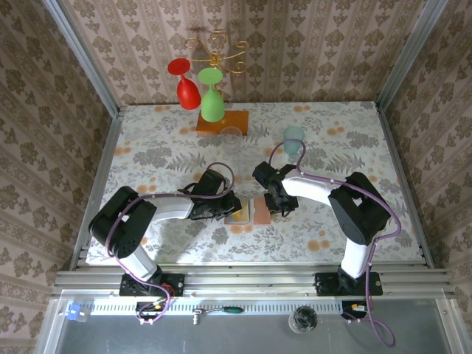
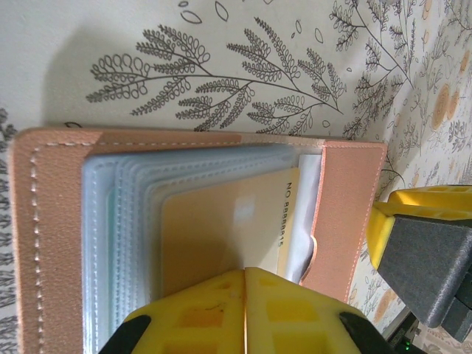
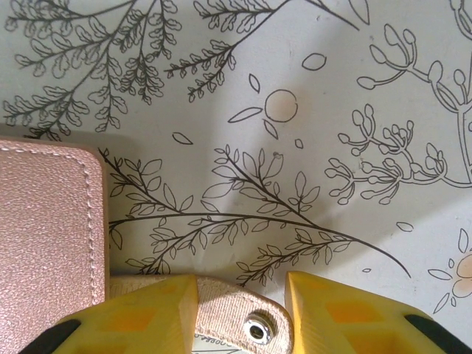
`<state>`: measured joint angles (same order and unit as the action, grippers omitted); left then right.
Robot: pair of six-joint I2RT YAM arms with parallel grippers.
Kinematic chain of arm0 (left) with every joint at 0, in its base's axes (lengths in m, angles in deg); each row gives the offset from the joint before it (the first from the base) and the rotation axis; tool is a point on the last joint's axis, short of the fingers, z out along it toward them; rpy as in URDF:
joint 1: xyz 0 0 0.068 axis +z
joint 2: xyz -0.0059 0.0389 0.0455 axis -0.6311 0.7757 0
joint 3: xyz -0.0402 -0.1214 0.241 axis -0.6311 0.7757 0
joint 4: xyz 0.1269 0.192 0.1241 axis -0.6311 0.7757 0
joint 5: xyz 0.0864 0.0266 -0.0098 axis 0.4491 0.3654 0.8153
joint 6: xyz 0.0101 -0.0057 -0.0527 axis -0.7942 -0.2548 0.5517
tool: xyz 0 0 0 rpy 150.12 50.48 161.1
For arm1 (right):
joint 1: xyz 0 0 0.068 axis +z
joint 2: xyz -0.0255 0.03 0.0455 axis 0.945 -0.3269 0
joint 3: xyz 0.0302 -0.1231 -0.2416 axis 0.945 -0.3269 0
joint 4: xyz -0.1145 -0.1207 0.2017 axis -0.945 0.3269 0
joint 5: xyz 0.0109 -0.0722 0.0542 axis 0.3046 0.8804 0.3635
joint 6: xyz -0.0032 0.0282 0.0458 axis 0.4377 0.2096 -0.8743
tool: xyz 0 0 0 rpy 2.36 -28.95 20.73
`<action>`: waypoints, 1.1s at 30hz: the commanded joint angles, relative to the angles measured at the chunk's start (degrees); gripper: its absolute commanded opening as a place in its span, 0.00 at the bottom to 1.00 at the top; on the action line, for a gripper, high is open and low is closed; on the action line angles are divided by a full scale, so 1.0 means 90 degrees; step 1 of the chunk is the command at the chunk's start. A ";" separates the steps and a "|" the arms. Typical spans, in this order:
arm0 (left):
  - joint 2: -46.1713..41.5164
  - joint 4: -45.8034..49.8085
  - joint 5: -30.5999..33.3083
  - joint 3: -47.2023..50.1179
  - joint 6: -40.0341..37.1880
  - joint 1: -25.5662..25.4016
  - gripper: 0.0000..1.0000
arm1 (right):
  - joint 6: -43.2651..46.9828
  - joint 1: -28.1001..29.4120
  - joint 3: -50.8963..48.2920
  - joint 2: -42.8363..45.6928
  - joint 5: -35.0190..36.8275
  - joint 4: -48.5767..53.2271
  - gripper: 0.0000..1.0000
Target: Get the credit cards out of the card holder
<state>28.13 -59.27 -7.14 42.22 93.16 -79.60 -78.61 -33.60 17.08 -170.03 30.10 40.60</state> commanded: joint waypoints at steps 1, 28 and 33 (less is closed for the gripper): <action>0.0025 0.0639 0.0248 0.0216 -0.0161 0.0040 0.09 | 0.0066 -0.0045 -0.0130 -0.0284 0.0429 0.0420 0.37; -0.0094 0.0831 0.0316 0.0137 -0.0228 0.0075 0.09 | 0.0098 -0.0289 -0.0403 0.0061 0.0383 0.0301 0.24; -0.0131 0.0823 0.0251 0.0070 -0.0228 0.0078 0.09 | 0.0087 -0.0287 -0.0376 0.0110 0.0383 0.0333 0.28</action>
<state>27.37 -57.74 -6.90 42.24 92.72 -79.56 -78.45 -35.13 15.62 -168.92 30.10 39.90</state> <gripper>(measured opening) 0.087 0.270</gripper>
